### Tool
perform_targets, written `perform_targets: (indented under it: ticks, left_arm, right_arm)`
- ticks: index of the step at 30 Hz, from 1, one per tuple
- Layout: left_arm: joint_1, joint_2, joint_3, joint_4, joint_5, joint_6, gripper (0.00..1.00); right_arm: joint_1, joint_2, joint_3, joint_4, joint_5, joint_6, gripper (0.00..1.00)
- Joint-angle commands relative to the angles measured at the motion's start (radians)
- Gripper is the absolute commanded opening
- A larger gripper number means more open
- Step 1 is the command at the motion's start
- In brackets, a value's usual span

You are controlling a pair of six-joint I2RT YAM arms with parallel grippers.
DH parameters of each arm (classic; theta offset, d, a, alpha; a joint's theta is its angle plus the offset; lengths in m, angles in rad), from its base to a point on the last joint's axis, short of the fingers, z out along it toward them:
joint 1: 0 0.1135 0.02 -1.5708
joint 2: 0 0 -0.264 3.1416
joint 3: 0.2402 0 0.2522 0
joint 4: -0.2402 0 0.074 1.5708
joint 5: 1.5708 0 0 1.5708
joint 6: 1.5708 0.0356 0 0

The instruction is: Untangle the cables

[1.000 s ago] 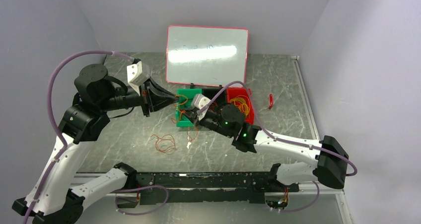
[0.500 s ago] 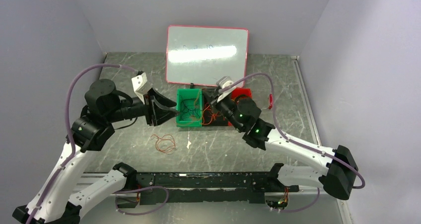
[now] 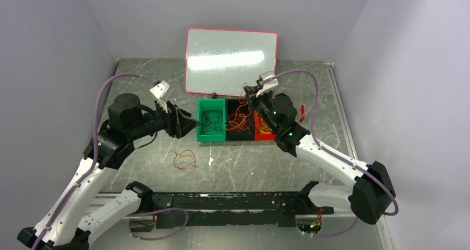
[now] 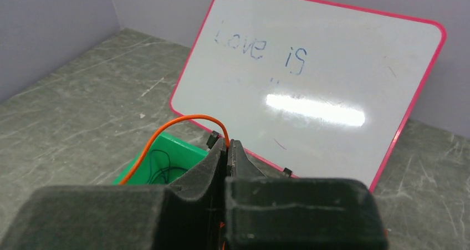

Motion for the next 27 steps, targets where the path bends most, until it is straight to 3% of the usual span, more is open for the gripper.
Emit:
perform_targets:
  ticks: [1, 18, 27]
  left_arm:
    - [-0.006, -0.003, -0.01, 0.011, -0.098, -0.033, 0.56]
    - [-0.006, 0.001, -0.041, 0.029, -0.111, -0.049, 0.54]
    - [-0.005, -0.03, -0.078, 0.026, -0.217, -0.079, 0.53]
  right_arm:
    - [-0.043, 0.053, 0.012, 0.081, -0.034, 0.002, 0.0]
    - [-0.102, 0.238, -0.017, 0.207, -0.096, 0.002, 0.0]
    - [-0.11, 0.389, -0.002, 0.246, -0.108, -0.055, 0.0]
